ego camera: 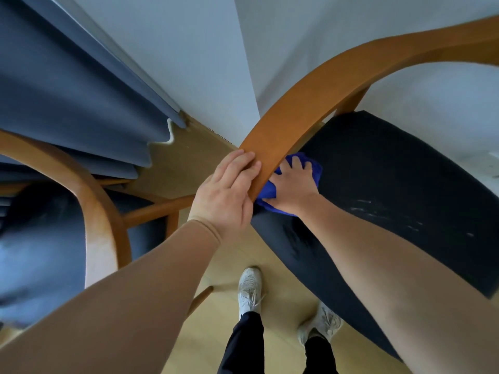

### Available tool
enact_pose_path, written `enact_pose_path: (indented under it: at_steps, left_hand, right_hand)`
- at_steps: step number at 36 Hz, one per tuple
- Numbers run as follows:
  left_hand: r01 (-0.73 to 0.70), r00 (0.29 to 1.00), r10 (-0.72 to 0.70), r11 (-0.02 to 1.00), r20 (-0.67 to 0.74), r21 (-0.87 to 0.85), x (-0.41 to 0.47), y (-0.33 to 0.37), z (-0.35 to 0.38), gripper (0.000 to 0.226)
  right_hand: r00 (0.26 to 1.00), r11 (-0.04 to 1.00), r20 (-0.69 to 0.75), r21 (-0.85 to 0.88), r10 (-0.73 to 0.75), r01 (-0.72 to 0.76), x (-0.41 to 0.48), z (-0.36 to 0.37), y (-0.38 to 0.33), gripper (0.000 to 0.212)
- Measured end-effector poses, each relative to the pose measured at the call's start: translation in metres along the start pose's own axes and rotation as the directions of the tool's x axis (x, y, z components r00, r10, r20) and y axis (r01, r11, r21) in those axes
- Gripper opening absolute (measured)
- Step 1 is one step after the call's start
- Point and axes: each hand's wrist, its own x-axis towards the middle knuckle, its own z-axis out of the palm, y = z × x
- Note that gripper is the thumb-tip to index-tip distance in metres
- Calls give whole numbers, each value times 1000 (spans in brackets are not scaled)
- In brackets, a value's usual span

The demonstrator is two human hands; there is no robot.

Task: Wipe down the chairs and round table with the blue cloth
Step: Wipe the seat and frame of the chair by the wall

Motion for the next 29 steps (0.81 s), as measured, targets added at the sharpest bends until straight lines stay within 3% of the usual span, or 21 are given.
enact_pose_path:
  at_steps: [6,11,18,24,29]
  left_hand:
    - [-17,999,16,1000,-27,-23,0,0,1,46]
    - [-3,1000,3,1000,-19,9,0,1,-1,46]
    - [-7,1000,7,1000,-4,24,-1,2,-2,47]
    - [-18,1000,18,1000,-13,19,-1,1,0,47]
    - [-28,1000,28,999,-13,16,-1,1,0,46]
  right_hand:
    - [1000,1000,25,21,-4,4,-19,-7,-17,59]
    - [996,997,72,53,-60,57,-68,12,-41,65]
    - [930,950,214,-32,-299,312,-152,65,-56,49]
    - [939,940,41,46,-340,339,-149,55,-35,61]
    - [975,973,-18,70,-219,220,-113,30,-7,76]
